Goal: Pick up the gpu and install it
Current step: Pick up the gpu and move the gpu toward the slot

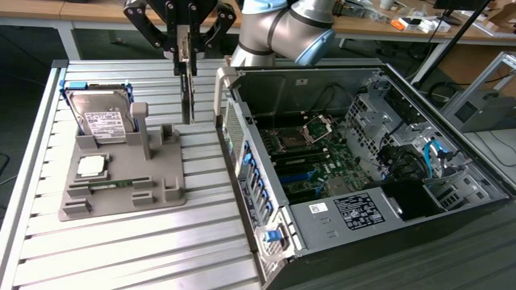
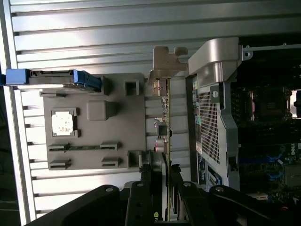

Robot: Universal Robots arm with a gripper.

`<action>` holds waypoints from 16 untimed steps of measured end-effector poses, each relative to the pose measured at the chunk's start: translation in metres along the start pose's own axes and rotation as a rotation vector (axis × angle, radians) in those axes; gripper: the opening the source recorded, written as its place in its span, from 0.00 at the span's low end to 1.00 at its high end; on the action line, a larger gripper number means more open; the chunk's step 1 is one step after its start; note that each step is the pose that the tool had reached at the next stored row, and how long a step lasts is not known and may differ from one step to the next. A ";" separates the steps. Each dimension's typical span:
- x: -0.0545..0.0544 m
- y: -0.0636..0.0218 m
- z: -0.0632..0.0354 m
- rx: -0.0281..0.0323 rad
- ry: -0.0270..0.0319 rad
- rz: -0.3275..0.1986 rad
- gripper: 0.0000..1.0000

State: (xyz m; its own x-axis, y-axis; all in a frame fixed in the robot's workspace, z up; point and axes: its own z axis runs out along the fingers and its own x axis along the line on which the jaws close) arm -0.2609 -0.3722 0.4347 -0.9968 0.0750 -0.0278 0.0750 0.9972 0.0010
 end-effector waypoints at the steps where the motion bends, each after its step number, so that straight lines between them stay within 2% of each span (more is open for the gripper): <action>1: -0.001 0.0000 0.0000 0.0001 0.0000 0.000 0.27; 16: -0.017 0.0013 0.0005 0.0001 0.0000 0.000 0.27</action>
State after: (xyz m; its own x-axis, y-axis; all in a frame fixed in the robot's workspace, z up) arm -0.2437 -0.3723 0.4347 -0.9968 0.0750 -0.0277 0.0750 0.9972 0.0009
